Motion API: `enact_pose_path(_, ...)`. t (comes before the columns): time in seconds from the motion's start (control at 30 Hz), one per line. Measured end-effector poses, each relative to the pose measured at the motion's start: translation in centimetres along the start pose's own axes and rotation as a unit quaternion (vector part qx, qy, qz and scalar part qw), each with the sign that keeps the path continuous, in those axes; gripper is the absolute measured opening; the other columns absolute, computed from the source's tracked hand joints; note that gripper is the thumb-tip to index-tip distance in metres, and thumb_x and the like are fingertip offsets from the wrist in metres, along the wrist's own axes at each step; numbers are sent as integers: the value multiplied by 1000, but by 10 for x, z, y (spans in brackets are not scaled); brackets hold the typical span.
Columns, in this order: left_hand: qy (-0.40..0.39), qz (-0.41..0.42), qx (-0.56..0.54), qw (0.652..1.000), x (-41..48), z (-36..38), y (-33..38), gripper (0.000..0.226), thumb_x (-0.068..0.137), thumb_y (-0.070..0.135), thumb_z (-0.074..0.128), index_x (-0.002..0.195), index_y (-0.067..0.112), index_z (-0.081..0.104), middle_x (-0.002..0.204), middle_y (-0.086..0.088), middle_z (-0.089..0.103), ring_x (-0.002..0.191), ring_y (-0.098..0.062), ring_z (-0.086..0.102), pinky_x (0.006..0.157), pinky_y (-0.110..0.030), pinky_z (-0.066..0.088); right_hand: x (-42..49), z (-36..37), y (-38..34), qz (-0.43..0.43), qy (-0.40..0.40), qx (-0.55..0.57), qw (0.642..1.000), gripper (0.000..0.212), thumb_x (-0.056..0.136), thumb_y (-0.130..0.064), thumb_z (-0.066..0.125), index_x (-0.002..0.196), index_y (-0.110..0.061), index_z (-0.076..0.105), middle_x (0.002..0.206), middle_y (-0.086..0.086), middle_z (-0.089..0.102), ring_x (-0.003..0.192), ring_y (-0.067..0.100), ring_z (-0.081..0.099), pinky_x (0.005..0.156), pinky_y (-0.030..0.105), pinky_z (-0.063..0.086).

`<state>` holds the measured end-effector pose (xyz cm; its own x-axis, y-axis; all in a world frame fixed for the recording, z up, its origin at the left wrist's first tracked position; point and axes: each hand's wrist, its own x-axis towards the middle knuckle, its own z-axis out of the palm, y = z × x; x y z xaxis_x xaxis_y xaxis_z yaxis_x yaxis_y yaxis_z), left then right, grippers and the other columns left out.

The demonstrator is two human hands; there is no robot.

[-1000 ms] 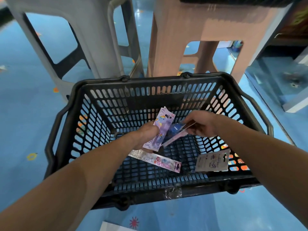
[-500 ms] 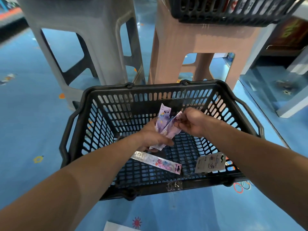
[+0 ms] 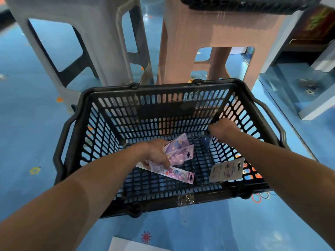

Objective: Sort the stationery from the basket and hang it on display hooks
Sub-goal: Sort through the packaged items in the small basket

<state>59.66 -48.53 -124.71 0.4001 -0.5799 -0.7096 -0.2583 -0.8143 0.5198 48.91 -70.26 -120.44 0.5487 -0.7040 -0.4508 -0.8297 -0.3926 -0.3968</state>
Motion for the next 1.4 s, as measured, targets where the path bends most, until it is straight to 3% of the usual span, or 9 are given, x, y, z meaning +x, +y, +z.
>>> enact_pose_path(0.17,-13,-33,11,999,8,-2,-7,68,77,13,87,130,32,49,118,-5,59,99,-27,67,63,-34,60,-16,23,8,18,-290,-266,919,21,97,-30,59,94,-10,64,104,11,56,87,26,54,77,36,53)
enact_pose_path(0.27,-20,-18,-15,1000,14,-2,-7,63,77,11,87,127,27,52,116,-10,61,85,-23,65,55,-31,57,-22,26,6,-2,-318,-309,896,25,103,-35,50,95,-13,60,94,6,54,78,19,52,79,33,53)
enact_pose_path(0.37,-8,-2,-37,999,17,-1,-7,61,77,10,86,127,23,54,115,-11,62,79,-22,65,50,-29,54,-14,25,9,15,-331,-320,887,26,106,-35,48,113,-14,61,90,4,59,71,14,54,62,23,46)
enact_pose_path(0.47,23,9,-70,997,17,-1,-10,51,78,11,86,119,26,60,112,-4,65,90,-20,67,57,-32,58,-5,31,17,51,-336,-276,899,28,99,-38,59,115,-14,62,100,7,61,80,21,60,63,27,45)
enact_pose_path(0.57,70,20,-99,992,16,-6,-14,52,77,16,86,119,31,58,112,-2,66,99,-22,68,66,-36,62,4,25,22,42,-323,-210,922,20,96,-35,64,97,-15,63,84,3,57,60,16,51,49,23,36)
enact_pose_path(0.67,110,61,-147,981,12,-10,-15,49,78,12,86,115,28,58,106,-2,69,92,-20,69,63,-31,59,4,6,14,42,-326,28,944,20,94,-29,65,101,-10,64,77,3,65,59,13,54,51,22,41)
enact_pose_path(0.83,176,109,-296,932,5,-10,-5,52,78,5,85,121,21,61,107,-4,74,88,-17,72,67,-27,59,-13,-7,-11,60,-269,343,898,19,97,-21,45,84,-11,54,63,7,67,52,15,52,41,19,37)
enact_pose_path(1.1,201,130,-369,898,-11,-8,5,47,76,-9,76,115,13,65,98,-7,74,79,-19,70,63,-28,58,-25,-15,-29,101,-294,441,842,42,103,-33,36,74,-17,62,50,-4,51,37,5,44,35,10,28)
enact_pose_path(1.4,159,123,-428,881,-23,2,19,72,57,23,102,116,35,64,106,10,78,100,-20,74,80,-51,63,-32,0,-37,120,-180,424,880,44,105,-41,41,74,-21,66,52,-10,55,36,0,42,35,12,25)
